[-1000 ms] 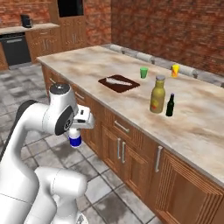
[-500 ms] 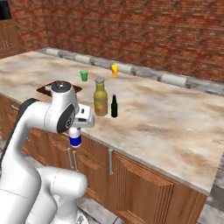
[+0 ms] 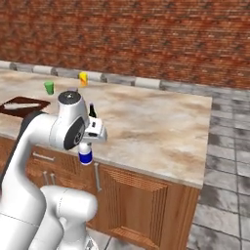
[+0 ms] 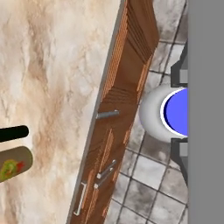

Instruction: Place the drinks on the dining counter in a tight cluster.

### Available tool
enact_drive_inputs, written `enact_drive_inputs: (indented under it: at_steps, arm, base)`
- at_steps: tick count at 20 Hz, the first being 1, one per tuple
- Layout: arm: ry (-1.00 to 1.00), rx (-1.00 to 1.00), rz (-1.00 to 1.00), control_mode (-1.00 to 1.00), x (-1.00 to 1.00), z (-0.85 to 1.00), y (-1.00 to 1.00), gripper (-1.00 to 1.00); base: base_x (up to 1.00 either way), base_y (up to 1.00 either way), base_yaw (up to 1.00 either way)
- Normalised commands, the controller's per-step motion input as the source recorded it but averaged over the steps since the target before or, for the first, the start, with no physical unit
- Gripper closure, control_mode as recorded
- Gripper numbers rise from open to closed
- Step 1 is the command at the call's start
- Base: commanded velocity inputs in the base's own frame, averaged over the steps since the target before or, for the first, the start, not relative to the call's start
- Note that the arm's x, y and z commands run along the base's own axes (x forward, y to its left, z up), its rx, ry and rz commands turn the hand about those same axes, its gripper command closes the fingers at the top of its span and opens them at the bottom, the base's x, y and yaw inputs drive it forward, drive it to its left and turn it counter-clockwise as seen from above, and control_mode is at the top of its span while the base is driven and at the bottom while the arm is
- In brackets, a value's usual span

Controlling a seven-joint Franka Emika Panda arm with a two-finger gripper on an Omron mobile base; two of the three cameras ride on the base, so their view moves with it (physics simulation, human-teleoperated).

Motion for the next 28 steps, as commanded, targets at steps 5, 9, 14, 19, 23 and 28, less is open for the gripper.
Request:
enact_drive_inputs:
  at_steps: [5, 9, 14, 19, 23, 28]
  arm:
    - [0.00, 0.00, 0.00, 1.00, 0.00, 0.00, 0.00, 1.00]
    - [0.00, 0.00, 0.00, 1.00, 0.00, 0.00, 0.00, 1.00]
    - [0.00, 0.00, 0.00, 1.00, 0.00, 0.00, 0.00, 1.00]
    - [0.00, 0.00, 0.00, 1.00, 0.00, 0.00, 0.00, 1.00]
    - [0.00, 0.00, 0.00, 1.00, 0.00, 0.00, 0.00, 1.00]
    - [0.00, 0.00, 0.00, 1.00, 0.00, 0.00, 0.00, 1.00]
  base:
    - [0.65, 0.10, -0.18]
    - [0.50, 0.28, -0.28]
    - [0.06, 0.55, -0.36]
    - [0.16, 0.70, -0.30]
    - [0.87, 0.19, -0.22]
    - [0.70, 0.00, -0.07]
